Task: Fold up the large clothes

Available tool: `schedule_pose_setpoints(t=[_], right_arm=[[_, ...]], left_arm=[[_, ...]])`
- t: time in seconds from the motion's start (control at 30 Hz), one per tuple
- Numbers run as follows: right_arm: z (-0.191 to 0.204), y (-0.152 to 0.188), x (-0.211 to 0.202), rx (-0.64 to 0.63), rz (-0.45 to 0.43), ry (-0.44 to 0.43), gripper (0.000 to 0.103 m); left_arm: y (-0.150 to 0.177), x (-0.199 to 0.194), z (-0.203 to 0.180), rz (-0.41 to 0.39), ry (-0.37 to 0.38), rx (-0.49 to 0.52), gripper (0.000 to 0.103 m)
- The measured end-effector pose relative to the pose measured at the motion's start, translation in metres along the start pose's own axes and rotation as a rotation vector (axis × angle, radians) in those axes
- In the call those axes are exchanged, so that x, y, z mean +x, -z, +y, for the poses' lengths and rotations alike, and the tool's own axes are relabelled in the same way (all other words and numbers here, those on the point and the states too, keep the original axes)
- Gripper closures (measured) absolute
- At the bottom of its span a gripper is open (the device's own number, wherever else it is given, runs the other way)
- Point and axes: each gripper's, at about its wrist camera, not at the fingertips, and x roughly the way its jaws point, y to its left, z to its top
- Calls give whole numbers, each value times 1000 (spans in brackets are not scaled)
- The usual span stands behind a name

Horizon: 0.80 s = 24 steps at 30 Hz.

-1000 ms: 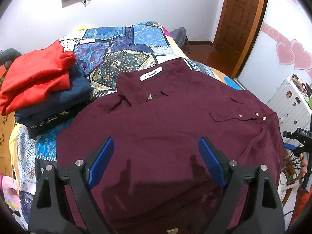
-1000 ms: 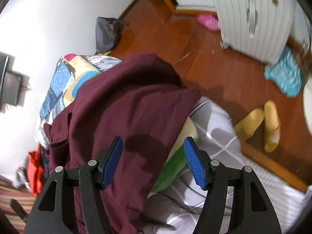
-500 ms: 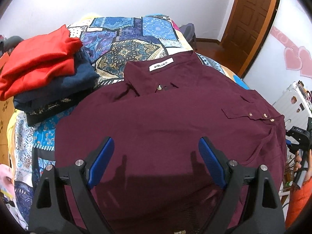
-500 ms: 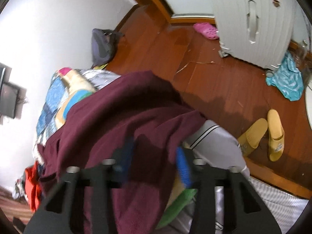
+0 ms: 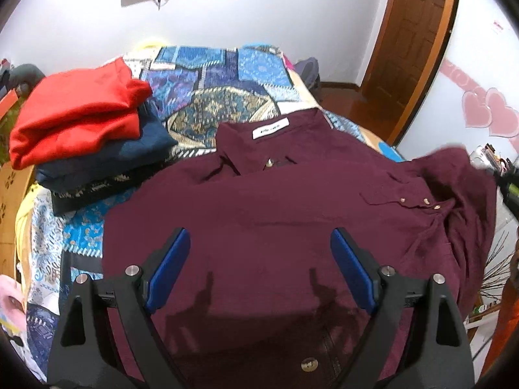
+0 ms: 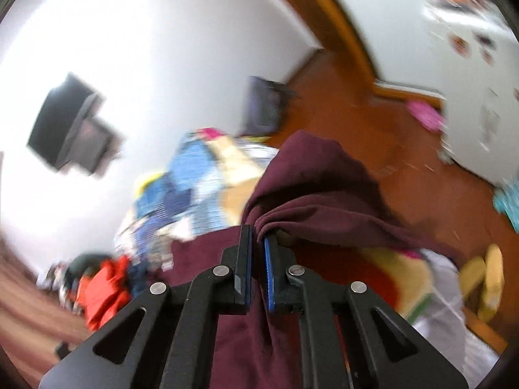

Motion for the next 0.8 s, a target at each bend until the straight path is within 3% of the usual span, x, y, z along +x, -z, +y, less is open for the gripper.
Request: schedule_pose_setpoints(t=[0.13,0.2,0.27,0.4,0.47,0.67,0.8], right_arm=[[61,19,3,-161,38,-107,97],[82,36,17,-236,88,-118,97],[95,59,40,-306,155,-78,97],[83,99,87,-321,348,-20,97],[75,112,96,-322,385,23,97],[77,108,73,-334,366,33,91],[76,90,53,-337,320,28,76]], left_arm=[[2,-10,2,-30,3,14,15],[4,-14,5,-39,-1,18,15],[7,-16,9,-40,-2,14,15],[14,-16,18,-26,3,-6,15],[17,-15,21,-18,2,-12,15],[22,-9,19,5,-13,-1,15],[21,-9,11,-7,-12,15,15]])
